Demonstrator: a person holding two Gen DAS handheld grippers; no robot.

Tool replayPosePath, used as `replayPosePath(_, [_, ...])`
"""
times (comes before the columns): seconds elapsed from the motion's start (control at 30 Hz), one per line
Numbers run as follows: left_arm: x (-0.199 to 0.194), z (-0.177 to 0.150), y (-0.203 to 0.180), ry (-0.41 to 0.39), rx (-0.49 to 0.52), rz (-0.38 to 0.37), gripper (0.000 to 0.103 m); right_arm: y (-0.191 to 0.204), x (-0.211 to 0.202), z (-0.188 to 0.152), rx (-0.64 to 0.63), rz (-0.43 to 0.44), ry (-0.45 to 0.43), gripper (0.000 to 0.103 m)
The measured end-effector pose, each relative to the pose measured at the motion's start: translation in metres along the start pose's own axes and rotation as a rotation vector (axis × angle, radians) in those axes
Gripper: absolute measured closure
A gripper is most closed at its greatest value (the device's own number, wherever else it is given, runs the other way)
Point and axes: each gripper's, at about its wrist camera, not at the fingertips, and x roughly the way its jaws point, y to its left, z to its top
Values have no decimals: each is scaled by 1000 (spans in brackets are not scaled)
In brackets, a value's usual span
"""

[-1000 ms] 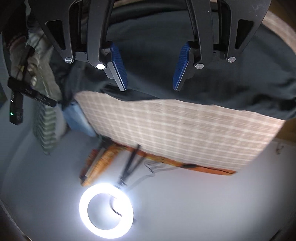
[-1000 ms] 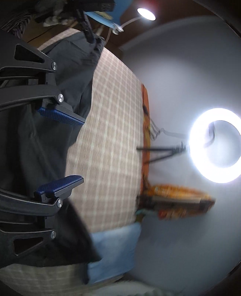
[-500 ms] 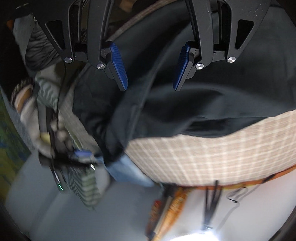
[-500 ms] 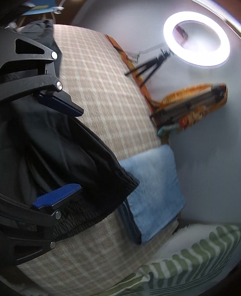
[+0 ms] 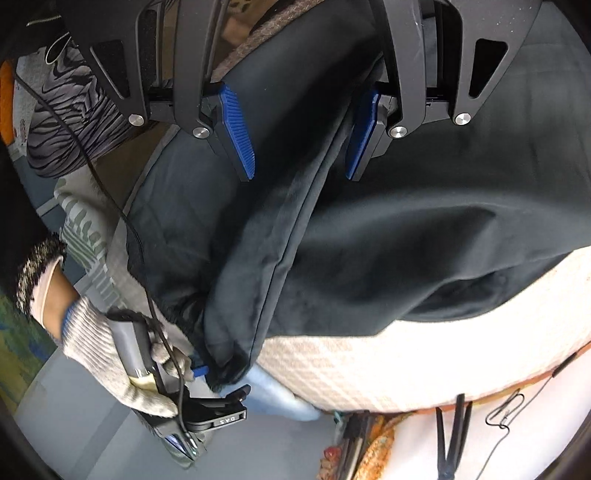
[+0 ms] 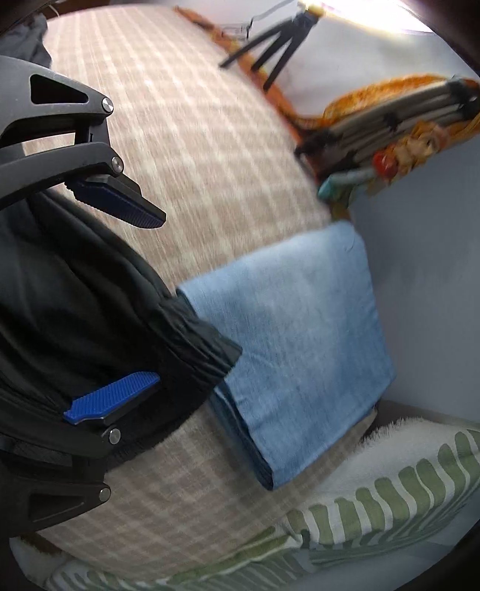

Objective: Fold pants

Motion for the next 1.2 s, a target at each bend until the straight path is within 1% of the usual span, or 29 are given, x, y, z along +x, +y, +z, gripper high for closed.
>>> replayPosePath(0.07, [3, 0, -3, 8, 20, 6, 53, -7, 6, 0, 20, -1, 15, 25])
replayPosePath(0.1, [4, -1, -5, 10, 38, 16, 53, -10, 8, -1, 28, 5, 23, 30])
replayPosePath(0.13, [5, 0, -6, 12, 50, 22, 53, -14, 10, -1, 36, 16, 32, 38])
replayPosePath(0.17, [7, -1, -8, 16, 64, 31, 53, -20, 12, -3, 45, 28, 45, 44])
replayPosePath(0.23, [10, -1, -9, 21, 78, 44, 53, -28, 12, -4, 53, 51, 55, 63])
replayPosePath(0.33, [11, 0, -8, 15, 81, 40, 56, -43, 4, -8, 80, 123, 52, 76])
replayPosePath(0.37, [10, 1, -6, 8, 73, 38, 58, -47, 0, -9, 84, 137, 48, 78])
replayPosePath(0.4, [10, 1, -5, 4, 68, 35, 69, -51, -5, -11, 85, 152, 46, 83])
replayPosePath(0.43, [10, 1, -3, 1, 61, 33, 75, -54, -9, -13, 89, 168, 46, 87])
replayPosePath(0.47, [10, 2, -2, -1, 52, 30, 86, -58, -14, -16, 94, 187, 46, 88])
replayPosePath(0.5, [10, 2, -1, -5, 46, 26, 89, -63, -21, -19, 97, 208, 41, 90])
replayPosePath(0.57, [7, 0, -2, -17, 49, 23, 91, -69, -33, -24, 106, 242, 24, 94])
replayPosePath(0.7, [-1, -7, -7, -42, 89, 38, 96, -99, -60, -50, 143, 330, -12, 99])
replayPosePath(0.77, [-7, -12, -9, -60, 102, 59, 97, -115, -70, -64, 173, 379, -20, 100])
replayPosePath(0.87, [-15, -17, -7, -79, 93, 51, 98, -144, -85, -94, 208, 425, -46, 101])
replayPosePath(0.97, [-19, -21, -10, -86, 117, 58, 99, -166, -87, -117, 223, 416, -55, 101])
replayPosePath(1.1, [-15, -24, -17, -83, 157, 83, 99, -194, -74, -140, 267, 436, -36, 102])
replayPosePath(1.17, [-14, -25, -21, -81, 171, 90, 99, -198, -71, -143, 264, 487, -49, 98])
replayPosePath(1.2, [-14, -24, -23, -80, 179, 90, 99, -196, -70, -142, 254, 490, -51, 94])
